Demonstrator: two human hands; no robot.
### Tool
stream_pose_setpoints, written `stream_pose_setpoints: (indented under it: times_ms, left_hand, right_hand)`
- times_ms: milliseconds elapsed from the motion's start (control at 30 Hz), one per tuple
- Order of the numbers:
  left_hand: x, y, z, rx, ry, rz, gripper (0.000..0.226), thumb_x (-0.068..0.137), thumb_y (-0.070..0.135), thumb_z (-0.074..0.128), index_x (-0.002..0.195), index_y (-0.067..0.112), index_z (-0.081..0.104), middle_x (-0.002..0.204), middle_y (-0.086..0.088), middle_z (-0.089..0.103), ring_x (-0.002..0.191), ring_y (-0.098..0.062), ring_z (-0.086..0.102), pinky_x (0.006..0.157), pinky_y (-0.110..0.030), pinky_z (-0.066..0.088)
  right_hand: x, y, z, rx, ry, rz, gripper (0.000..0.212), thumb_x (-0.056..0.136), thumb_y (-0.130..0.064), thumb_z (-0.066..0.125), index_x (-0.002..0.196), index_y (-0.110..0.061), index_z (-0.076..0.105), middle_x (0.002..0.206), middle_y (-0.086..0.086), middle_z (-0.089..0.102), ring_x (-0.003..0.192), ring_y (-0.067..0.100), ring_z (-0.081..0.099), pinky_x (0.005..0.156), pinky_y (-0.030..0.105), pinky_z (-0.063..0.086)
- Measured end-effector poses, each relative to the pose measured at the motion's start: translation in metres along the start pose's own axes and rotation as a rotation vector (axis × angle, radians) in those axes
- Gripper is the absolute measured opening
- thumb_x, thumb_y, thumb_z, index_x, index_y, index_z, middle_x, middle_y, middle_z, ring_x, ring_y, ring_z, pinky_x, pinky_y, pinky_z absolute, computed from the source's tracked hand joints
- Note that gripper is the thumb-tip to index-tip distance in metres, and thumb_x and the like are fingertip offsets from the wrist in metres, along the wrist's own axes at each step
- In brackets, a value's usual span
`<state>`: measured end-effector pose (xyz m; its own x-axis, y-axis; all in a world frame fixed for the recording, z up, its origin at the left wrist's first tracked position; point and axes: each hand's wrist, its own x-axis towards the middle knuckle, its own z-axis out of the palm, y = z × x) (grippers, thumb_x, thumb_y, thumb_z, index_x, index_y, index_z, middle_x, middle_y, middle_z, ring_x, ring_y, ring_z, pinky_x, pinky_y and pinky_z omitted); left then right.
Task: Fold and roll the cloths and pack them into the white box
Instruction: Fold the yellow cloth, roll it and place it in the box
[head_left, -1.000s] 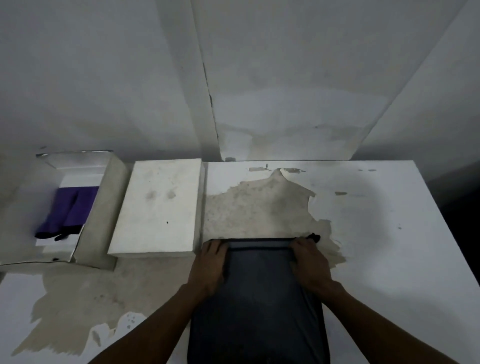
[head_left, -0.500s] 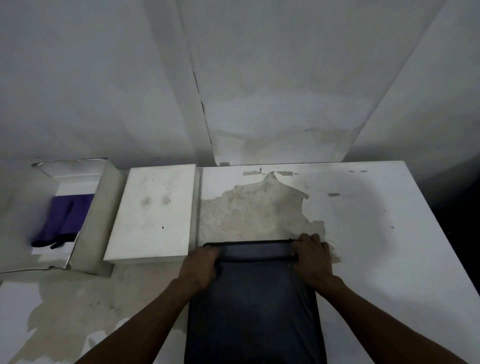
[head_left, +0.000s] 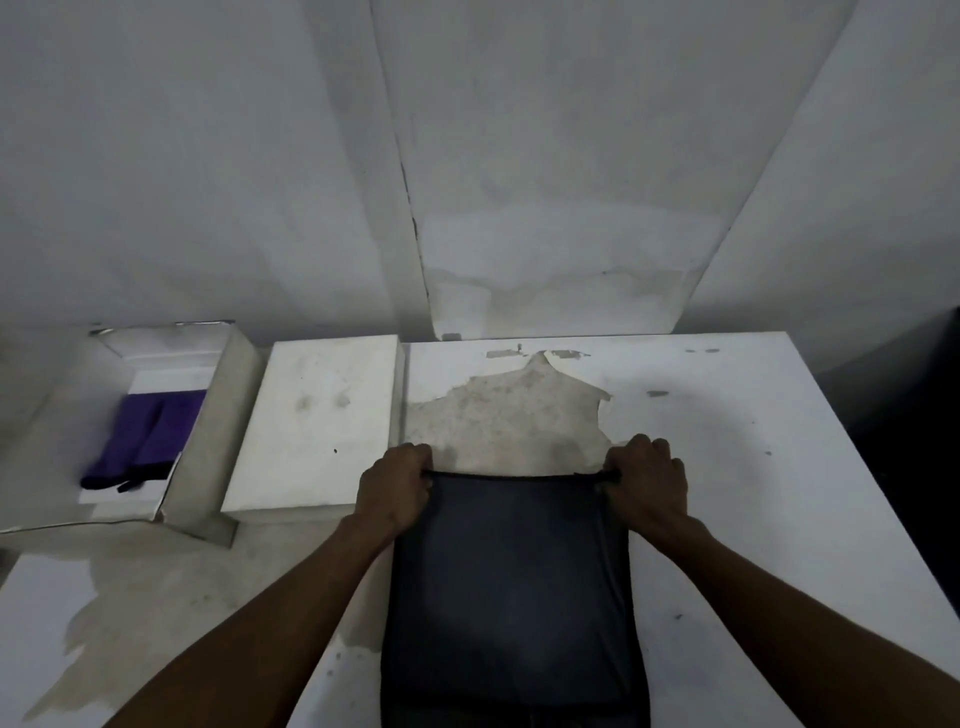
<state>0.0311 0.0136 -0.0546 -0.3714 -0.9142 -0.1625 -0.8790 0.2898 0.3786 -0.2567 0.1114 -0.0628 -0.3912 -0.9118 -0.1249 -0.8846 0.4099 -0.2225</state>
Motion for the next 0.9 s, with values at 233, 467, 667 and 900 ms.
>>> stream_pose_setpoints:
  times_ms: [233, 467, 667, 900]
  left_hand:
    - [-0.025, -0.011, 0.002, -0.081, -0.096, 0.065, 0.007, 0.081, 0.013, 0.064, 0.086, 0.014, 0.06, 0.09, -0.001, 0.063, 0.083, -0.021, 0.059, 0.068, -0.034, 0.049]
    - [-0.076, -0.032, 0.015, -0.173, -0.241, 0.109, 0.018, 0.073, 0.009, 0.072, 0.073, 0.018, 0.056, 0.081, 0.001, 0.062, 0.076, -0.017, 0.06, 0.065, -0.031, 0.047]
    - [-0.122, -0.044, 0.038, -0.189, -0.317, 0.14, 0.025, 0.071, 0.003, 0.066, 0.069, 0.024, 0.054, 0.081, 0.004, 0.059, 0.075, -0.015, 0.059, 0.063, -0.027, 0.045]
    - [-0.154, -0.062, 0.059, -0.172, -0.342, 0.179, 0.021, 0.067, -0.007, 0.058, 0.075, 0.011, 0.066, 0.087, 0.006, 0.054, 0.079, -0.01, 0.052, 0.061, -0.012, 0.037]
  right_hand:
    - [-0.027, 0.008, 0.0, 0.357, -0.028, -0.05, 0.016, 0.061, -0.015, 0.08, 0.071, -0.011, 0.068, 0.092, 0.005, 0.056, 0.091, 0.022, 0.049, 0.071, 0.036, 0.048]
    - [-0.08, 0.021, 0.01, 0.524, -0.177, -0.136, 0.029, 0.056, 0.006, 0.067, 0.058, -0.021, 0.055, 0.066, 0.003, 0.063, 0.064, 0.017, 0.059, 0.058, 0.038, 0.049]
    - [-0.129, 0.034, 0.03, 0.5, -0.312, -0.136, 0.037, 0.057, 0.008, 0.057, 0.057, -0.028, 0.049, 0.064, -0.002, 0.059, 0.06, 0.012, 0.054, 0.053, 0.026, 0.04]
    - [-0.161, 0.041, 0.043, 0.442, -0.395, -0.193, 0.037, 0.061, 0.009, 0.058, 0.063, -0.028, 0.053, 0.072, -0.007, 0.056, 0.071, 0.021, 0.058, 0.06, 0.037, 0.047]
